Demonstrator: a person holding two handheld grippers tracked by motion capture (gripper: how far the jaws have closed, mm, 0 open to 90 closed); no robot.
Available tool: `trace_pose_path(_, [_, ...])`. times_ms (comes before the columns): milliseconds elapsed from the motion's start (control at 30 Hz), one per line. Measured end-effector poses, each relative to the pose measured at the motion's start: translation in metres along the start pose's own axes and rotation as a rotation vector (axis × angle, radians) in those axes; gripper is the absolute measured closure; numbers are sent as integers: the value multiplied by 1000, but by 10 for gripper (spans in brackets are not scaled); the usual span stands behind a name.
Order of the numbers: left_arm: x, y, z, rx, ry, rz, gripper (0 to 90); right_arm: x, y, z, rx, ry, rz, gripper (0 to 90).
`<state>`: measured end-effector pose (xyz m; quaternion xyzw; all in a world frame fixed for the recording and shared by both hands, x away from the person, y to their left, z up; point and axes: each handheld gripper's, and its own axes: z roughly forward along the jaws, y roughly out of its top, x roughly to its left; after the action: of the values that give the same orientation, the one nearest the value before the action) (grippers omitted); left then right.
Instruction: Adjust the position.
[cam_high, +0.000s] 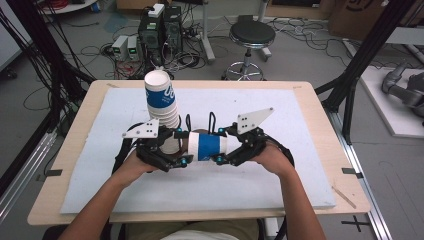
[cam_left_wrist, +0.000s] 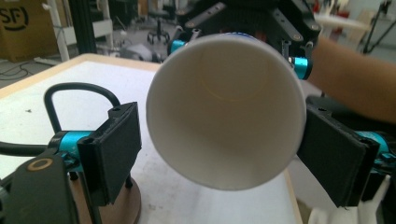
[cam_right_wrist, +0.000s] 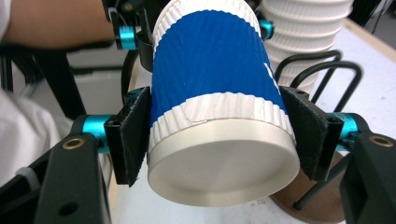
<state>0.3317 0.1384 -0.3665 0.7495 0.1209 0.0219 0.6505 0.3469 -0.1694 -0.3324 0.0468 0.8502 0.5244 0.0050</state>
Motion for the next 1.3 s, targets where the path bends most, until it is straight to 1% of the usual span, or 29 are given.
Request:
trace_pose_path(67, [2,-3,0,-29,4,-25,164,-2,-2,-2,-30,-11,11,300])
trace_pose_path(100, [2,-3,0,-35,0,-31,164,-3,-3,-2,-53,-12,22,299])
trace_pose_path(133, [2,-4,1,-42,-1,-37,164,-4,-3,-2,-63,-10,26,299])
trace_pose_path(200, [2,-4,2,-39,-6,-30,164,-5,-4,-1,-73,0,33,299])
trace_pose_path(267, [0,-4,3,-47,-21,-29,164,-4,-4,2,-70,11,31,299])
trace_pose_path(400, [0,-4,3,-45,-26,-25,177,-3,-5,10,-48,35,31,298])
trace_pose_path(533, [0,-3,2,-34,-25,-12,214,-4,-7,11,-47,39,36,307])
trace_pose_path(567, [0,-3,2,-29,-26,-12,223,-3,-7,11,-45,39,38,309])
trace_pose_path(667, [-1,-1,2,14,-14,10,239,-4,-8,12,-24,45,43,307])
trace_pose_path(700, [-2,0,2,28,-5,15,239,-5,-9,14,-16,42,49,298])
trace_pose_path(733, [-2,1,2,45,7,22,239,-5,-10,15,-11,36,60,268])
trace_pose_path(767, [-2,3,2,66,17,27,239,-4,-11,16,-13,16,74,196])
trace_pose_path(800, [-3,5,1,81,26,30,239,-5,-12,16,-5,-3,88,164])
trace_pose_path(867, [-3,8,-1,100,40,32,239,-4,-12,15,0,-25,92,164])
trace_pose_path(933, [-3,10,-3,114,50,29,239,-4,-11,12,-13,-28,69,164])
trace_pose_path(967, [-3,11,-3,124,55,28,239,-3,-9,11,-7,-35,66,164])
trace_pose_path(1033, [-3,13,-4,155,77,37,239,0,-4,10,13,-77,23,164])
trace_pose_path(1067, [-4,14,-3,183,89,45,239,1,-2,9,24,-94,9,164])
trace_pose_path(1133, [-5,16,-2,223,94,54,238,5,2,10,55,-114,-23,164])
trace_pose_path(1200, [-6,17,-1,242,90,57,238,9,6,12,108,-137,-60,164])
trace_pose_path(1267, [-8,18,1,277,88,68,239,13,8,19,184,-149,-96,164])
trace_pose_path(1300, [-9,18,2,287,88,69,238,14,8,21,206,-149,-108,163])
